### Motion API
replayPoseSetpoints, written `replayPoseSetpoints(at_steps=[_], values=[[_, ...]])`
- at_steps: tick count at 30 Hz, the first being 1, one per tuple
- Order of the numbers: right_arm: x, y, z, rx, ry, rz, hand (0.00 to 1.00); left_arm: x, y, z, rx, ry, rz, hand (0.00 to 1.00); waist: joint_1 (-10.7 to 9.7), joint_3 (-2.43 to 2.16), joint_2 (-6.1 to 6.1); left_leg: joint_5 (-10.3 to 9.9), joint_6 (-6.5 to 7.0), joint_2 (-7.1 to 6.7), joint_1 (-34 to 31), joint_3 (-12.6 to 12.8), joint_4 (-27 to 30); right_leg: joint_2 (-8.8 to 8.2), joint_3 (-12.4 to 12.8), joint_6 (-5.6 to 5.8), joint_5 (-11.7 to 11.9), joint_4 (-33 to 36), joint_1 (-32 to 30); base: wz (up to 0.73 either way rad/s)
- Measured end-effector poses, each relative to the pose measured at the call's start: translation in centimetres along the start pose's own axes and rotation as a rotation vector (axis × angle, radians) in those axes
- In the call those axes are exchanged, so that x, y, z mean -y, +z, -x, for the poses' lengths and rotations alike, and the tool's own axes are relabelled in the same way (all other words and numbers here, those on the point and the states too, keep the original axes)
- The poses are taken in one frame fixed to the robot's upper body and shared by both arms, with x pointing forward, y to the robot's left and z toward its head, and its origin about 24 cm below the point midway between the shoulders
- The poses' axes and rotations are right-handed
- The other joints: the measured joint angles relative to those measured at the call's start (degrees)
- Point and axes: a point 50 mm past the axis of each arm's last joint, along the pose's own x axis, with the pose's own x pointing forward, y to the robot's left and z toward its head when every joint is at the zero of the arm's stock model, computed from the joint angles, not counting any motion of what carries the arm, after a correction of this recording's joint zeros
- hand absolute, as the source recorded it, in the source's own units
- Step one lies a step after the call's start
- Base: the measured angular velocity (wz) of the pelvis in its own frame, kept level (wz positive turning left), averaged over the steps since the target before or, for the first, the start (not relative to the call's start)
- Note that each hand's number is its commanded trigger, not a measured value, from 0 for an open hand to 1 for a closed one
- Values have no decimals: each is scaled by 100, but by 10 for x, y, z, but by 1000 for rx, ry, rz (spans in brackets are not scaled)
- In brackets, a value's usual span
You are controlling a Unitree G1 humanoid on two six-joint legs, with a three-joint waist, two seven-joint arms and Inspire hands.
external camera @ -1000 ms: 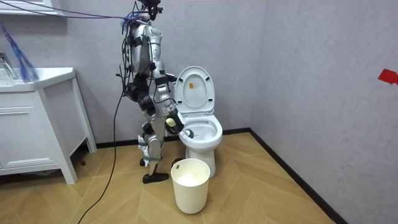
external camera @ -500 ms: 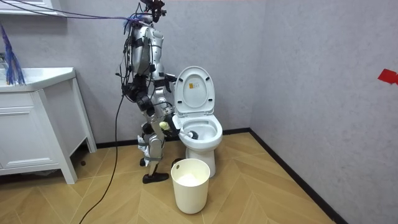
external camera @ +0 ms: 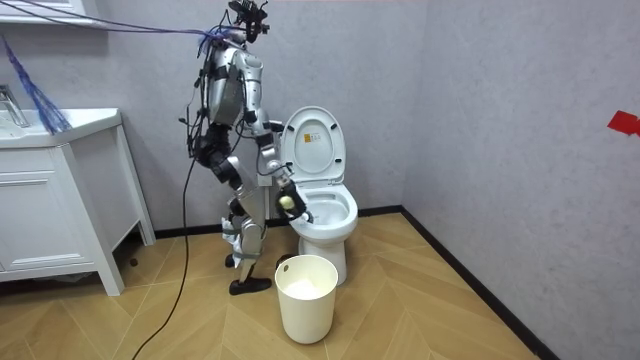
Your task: Brush toilet
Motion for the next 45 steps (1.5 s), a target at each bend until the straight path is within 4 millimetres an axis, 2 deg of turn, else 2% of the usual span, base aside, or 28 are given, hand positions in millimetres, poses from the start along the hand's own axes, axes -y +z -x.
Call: replayPoseSetpoints(at_steps=[1, 3, 5, 6, 8, 9, 12, 14, 15, 18, 23, 26, 29, 32, 34, 38, 40, 42, 43, 45], values=[[8, 3, -3, 21, -24, 28, 100, -2, 1, -3, 13, 4, -6, 0, 71, 7, 2, 3, -5, 22, -84, 0, 48, -1, 7, -22, 14, 28, -77, -18], [42, 20, -12, 86, -126, 65, 100, -10, 3, -15, 62, 27, -26, 0, 150, 50, -25, -10, -28, 56, -351, 6, 270, -17, 40, -76, 13, 262, -349, -7], [66, 22, -16, 106, -192, 114, 100, -16, 6, -23, 103, 46, -40, 0, 224, 79, -40, -30, -41, 93, -557, 3, 444, 6, 48, -101, 3, 392, -533, -4], [79, 21, -18, 113, -226, 155, 100, -21, 7, -27, 131, 65, -45, 0, 328, 93, -48, -39, -47, 163, -716, 22, 513, 67, 61, -134, 25, 399, -656, -11], [100, 22, -19, 129, -282, 199, 100, -30, 7, -32, 164, 102, -45, 0, 411, 123, -91, -51, -70, 256, -958, 53, 643, 132, 50, -199, 75, 437, -865, -19], [110, 23, -19, 140, -312, 228, 100, -34, 7, -35, 179, 125, -51, 0, 434, 133, -103, -52, -78, 260, -1086, 58, 705, 155, 47, -223, 92, 477, -980, -13], [132, 28, -20, 151, -371, 257, 100, -41, 7, -40, 196, 172, -59, 0, 449, 146, -124, -32, -105, 268, -1319, 71, 764, 157, 77, -264, 111, 602, -1252, -3], [141, 27, -20, 148, -389, 258, 100, -45, 9, -46, 205, 190, -63, 0, 496, 158, -143, -20, -124, 292, -1423, 69, 839, 163, 65, -306, 111, 676, -1357, -2], [147, 28, -20, 150, -401, 249, 100, -48, 9, -49, 210, 202, -71, 0, 523, 199, -208, -6, -148, 282, -1457, 71, 857, 155, 102, -332, 95, 758, -1428, 0], [170, 30, -21, 140, -443, 163, 100, -59, 9, -55, 223, 251, -92, 0, 505, 252, -299, 34, -205, 275, -1637, 65, 895, 167, 171, -381, 82, 914, -1682, 0], [191, 23, -23, 96, -476, -48, 100, -70, 10, -64, 211, 319, -99, 0, 410, 263, -324, 134, -244, 260, -1882, 54, 928, 143, 180, -451, 106, 1081, -1973, 3], [194, 17, -23, 74, -498, -167, 100, -74, 10, -68, 192, 343, -117, 0, 349, 277, -346, 183, -259, 259, -1942, 53, 946, 136, 186, -476, 113, 1142, -2055, 3], [194, 18, -23, 77, -509, -201, 100, -75, 8, -70, 162, 351, -138, 0, 196, 282, -354, 214, -288, 210, -1940, 24, 943, 68, 150, -496, 90, 1211, -2058, 10], [193, 14, -24, 62, -505, -211, 100, -76, 9, -73, 154, 342, -144, 0, 139, 281, -355, 268, -271, 172, -1929, 15, 904, 30, 139, -487, 95, 1212, -2056, 8], [192, 14, -24, 61, -498, -207, 100, -76, 10, -73, 154, 339, -145, 0, 133, 279, -351, 275, -267, 168, -1928, 16, 905, 28, 142, -470, 107, 1201, -2053, 0], [188, 18, -25, 53, -466, -106, 100, -72, 16, -77, 151, 320, -141, 0, 270, 269, -314, 266, -260, 194, -1905, -14, 936, 44, 65, -485, 148, 1135, -1975, -3], [184, 18, -26, 46, -451, -36, 100, -67, 20, -79, 151, 293, -140, 0, 369, 273, -259, 264, -256, 210, -1828, -17, 909, 66, 40, -472, 164, 1069, -1877, 0], [167, 23, -26, 58, -403, 97, 100, -56, 23, -78, 141, 245, -137, 0, 514, 252, -141, 250, -238, 264, -1693, -15, 846, 137, 19, -439, 201, 892, -1693, -5], [162, 26, -26, 68, -390, 132, 100, -55, 24, -78, 141, 236, -139, 0, 554, 255, -120, 247, -240, 274, -1659, -21, 823, 168, 34, -424, 216, 833, -1658, -14], [143, 30, -26, 83, -339, 278, 100, -50, 26, -77, 148, 213, -138, 0, 657, 220, 56, 247, -243, 274, -1633, -59, 739, 184, -27, -388, 255, 679, -1584, -5]])
